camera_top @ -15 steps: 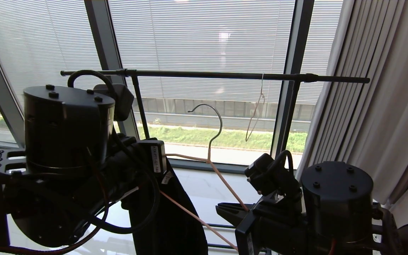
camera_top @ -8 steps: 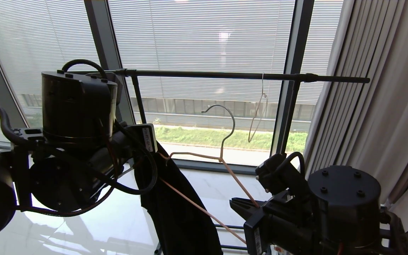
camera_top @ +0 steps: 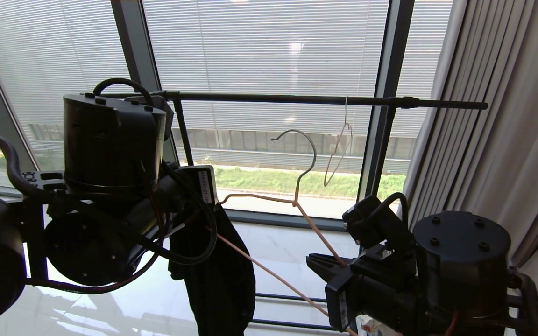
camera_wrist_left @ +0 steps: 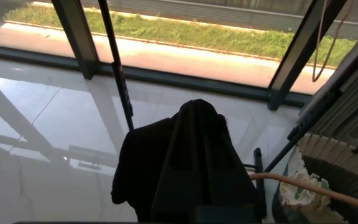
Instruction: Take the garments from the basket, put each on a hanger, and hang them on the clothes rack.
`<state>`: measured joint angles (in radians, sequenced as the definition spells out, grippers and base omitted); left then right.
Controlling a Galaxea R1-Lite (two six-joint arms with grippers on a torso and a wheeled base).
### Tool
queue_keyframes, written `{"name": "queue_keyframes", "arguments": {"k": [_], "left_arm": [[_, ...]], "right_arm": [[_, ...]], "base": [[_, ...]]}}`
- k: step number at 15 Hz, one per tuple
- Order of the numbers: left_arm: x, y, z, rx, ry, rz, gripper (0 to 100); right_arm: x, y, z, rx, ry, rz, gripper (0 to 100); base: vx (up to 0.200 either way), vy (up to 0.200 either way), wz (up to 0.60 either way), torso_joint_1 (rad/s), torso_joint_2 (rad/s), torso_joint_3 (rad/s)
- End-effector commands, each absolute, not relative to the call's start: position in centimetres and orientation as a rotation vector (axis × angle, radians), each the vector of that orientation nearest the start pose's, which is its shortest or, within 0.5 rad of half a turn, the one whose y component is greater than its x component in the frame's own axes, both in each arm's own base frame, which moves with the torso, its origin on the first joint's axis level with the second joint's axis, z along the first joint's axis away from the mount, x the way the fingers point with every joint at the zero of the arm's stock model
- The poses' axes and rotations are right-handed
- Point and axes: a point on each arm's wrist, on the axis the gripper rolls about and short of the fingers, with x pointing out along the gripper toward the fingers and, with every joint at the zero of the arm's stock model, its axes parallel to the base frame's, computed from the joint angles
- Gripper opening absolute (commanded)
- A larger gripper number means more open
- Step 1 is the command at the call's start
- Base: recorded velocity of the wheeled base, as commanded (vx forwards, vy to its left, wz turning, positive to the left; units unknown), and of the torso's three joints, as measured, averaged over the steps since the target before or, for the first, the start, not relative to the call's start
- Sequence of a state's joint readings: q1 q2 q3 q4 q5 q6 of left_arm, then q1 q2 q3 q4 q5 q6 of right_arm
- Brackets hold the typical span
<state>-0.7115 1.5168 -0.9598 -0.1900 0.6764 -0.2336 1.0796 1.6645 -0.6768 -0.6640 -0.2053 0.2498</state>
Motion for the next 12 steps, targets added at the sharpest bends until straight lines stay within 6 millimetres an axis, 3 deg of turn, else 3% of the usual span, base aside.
{"name": "queue_keyframes", "arguments": {"k": [1, 6, 12], "left_arm": [[20.5, -16.7, 24.1, -0.008, 0.271, -0.029, 0], [19.1, -18.5, 24.6, -0.053, 0.260, -0.109, 0], [17.7, -20.4, 25.5, -0.100, 0.244, -0.195, 0]], "right_arm": [[14.1, 25.5, 15.9, 0.028, 0.379, 0.825, 0], [15.0, 27.1, 15.8, 0.031, 0.374, 0.828, 0], [15.1, 27.4, 15.4, 0.029, 0.387, 0.825, 0]], "base": [[0.000, 0.000, 0.00, 0.000, 0.00, 0.000], [0.000, 0.000, 0.00, 0.000, 0.00, 0.000], [0.000, 0.000, 0.00, 0.000, 0.00, 0.000]]}}
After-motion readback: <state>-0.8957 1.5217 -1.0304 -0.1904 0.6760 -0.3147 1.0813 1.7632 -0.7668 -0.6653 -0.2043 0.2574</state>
